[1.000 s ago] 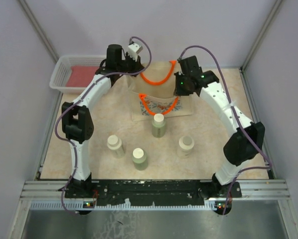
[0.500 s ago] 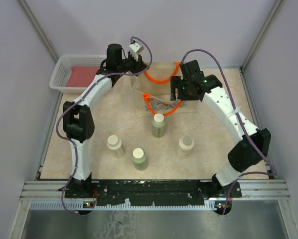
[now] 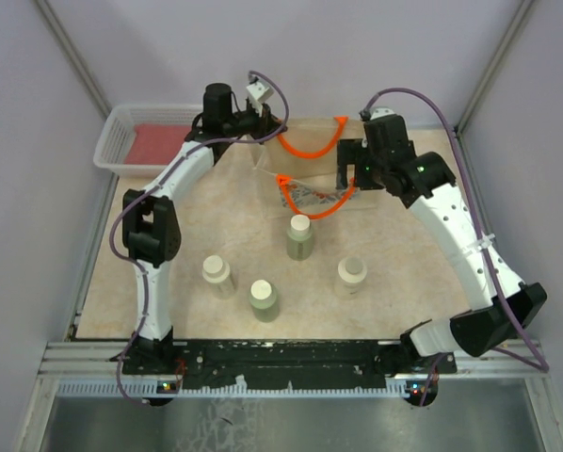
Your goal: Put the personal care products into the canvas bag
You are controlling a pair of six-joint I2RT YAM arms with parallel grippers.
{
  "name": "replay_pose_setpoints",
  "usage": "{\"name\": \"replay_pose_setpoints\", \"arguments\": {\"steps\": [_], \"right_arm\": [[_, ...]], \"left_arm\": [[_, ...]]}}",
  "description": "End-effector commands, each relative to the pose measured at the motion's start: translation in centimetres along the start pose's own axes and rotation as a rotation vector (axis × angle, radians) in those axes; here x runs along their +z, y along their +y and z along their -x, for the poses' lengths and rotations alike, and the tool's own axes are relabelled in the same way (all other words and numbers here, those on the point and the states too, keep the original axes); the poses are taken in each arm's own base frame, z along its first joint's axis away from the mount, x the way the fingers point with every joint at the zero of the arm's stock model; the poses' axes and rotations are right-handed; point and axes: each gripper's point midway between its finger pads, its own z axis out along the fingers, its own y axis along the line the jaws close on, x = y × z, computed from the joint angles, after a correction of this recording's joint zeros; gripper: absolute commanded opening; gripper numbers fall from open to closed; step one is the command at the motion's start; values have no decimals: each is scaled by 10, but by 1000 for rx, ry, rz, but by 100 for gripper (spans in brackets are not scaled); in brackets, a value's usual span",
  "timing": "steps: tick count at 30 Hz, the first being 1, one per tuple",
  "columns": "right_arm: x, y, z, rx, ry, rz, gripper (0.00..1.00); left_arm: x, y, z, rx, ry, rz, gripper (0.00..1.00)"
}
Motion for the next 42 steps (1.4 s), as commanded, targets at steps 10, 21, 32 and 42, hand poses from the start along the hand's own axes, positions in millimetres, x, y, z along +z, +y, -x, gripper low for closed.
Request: {"name": "replay_pose_setpoints", "arguments": {"steps": [10,21,32,42], "right_arm": [[-13,48,-8,-140,25,259,90],[6,85,-48,-335,140,359,91],[30,121,-95,-551,258,417,92],[62,118,-125,-632,306,382,92]], "left_arm": [[-2,-11,5,-21,12,-38,0],[-14,-20,-13,-43,104,-37,0],[-15,-22,-8,-32,98,-48,0],[-17,-25,-6,-31,94,-53,0]]}}
